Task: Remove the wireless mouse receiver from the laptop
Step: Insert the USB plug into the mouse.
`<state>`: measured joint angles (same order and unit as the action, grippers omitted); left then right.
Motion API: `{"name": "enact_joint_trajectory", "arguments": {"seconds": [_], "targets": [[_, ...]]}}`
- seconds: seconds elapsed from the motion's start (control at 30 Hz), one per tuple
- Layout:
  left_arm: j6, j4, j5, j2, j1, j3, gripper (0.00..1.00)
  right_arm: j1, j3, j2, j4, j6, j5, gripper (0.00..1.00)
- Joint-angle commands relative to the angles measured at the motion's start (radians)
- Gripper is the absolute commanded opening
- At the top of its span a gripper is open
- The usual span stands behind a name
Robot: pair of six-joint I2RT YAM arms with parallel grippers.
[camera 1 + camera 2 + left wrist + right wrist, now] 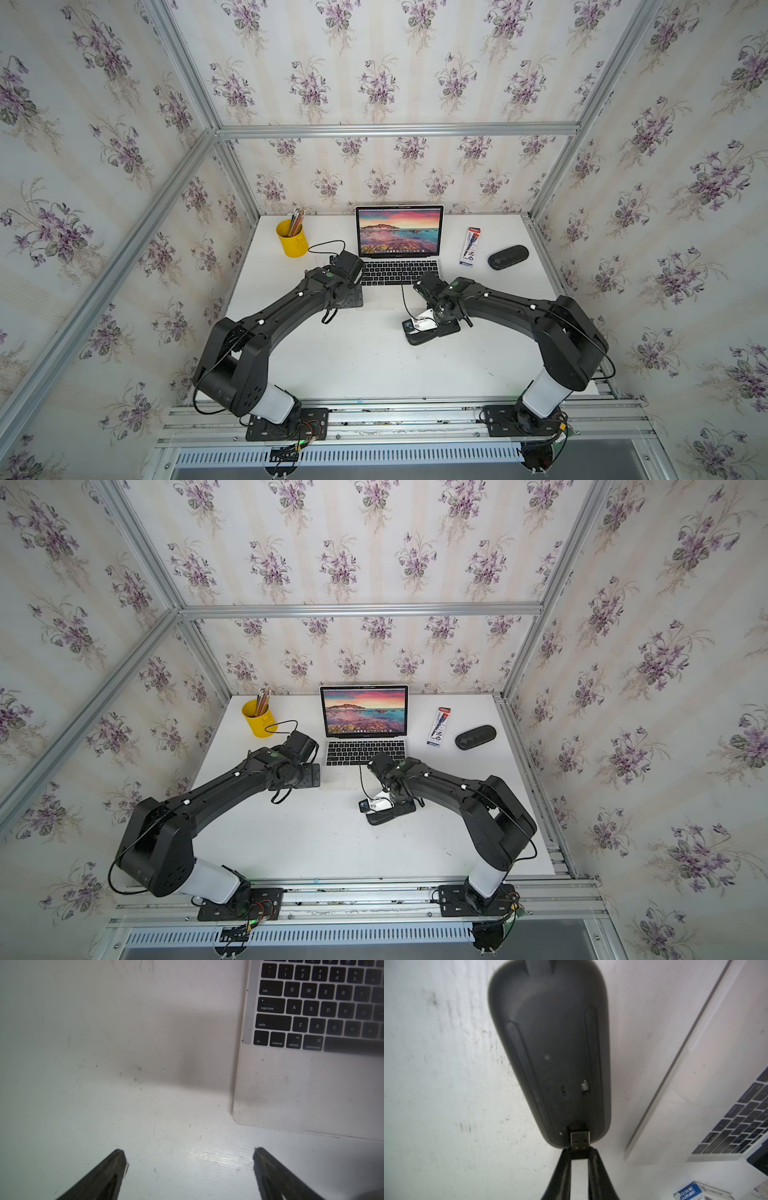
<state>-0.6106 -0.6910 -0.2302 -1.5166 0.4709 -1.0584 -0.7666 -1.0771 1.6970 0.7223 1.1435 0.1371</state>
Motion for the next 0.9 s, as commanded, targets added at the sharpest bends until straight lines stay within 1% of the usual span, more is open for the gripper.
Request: {"name": "enact_joint_trajectory", "arguments": {"seconds": [0.0,0.5,0.63,0.87], "targets": [[0.001,0.010,-0.007,0.003,-0.001,0.001,0.99,0.000,-0.006,0.006,0.013,-0.010,-0.010,0.00],[0.004,0.012,-0.007,-0.002,-0.001,0.000,0.99,-0.001,-0.010,0.015,0.028,-0.009,-0.005,0.00],[0.003,0.012,-0.007,-0.003,-0.001,0.000,0.99,-0.002,-0.011,0.019,0.035,-0.010,0.001,0.03],[0.005,0.012,-0.009,-0.003,-0.001,0.002,0.99,-0.005,-0.014,0.024,0.038,-0.013,0.004,0.04]]}}
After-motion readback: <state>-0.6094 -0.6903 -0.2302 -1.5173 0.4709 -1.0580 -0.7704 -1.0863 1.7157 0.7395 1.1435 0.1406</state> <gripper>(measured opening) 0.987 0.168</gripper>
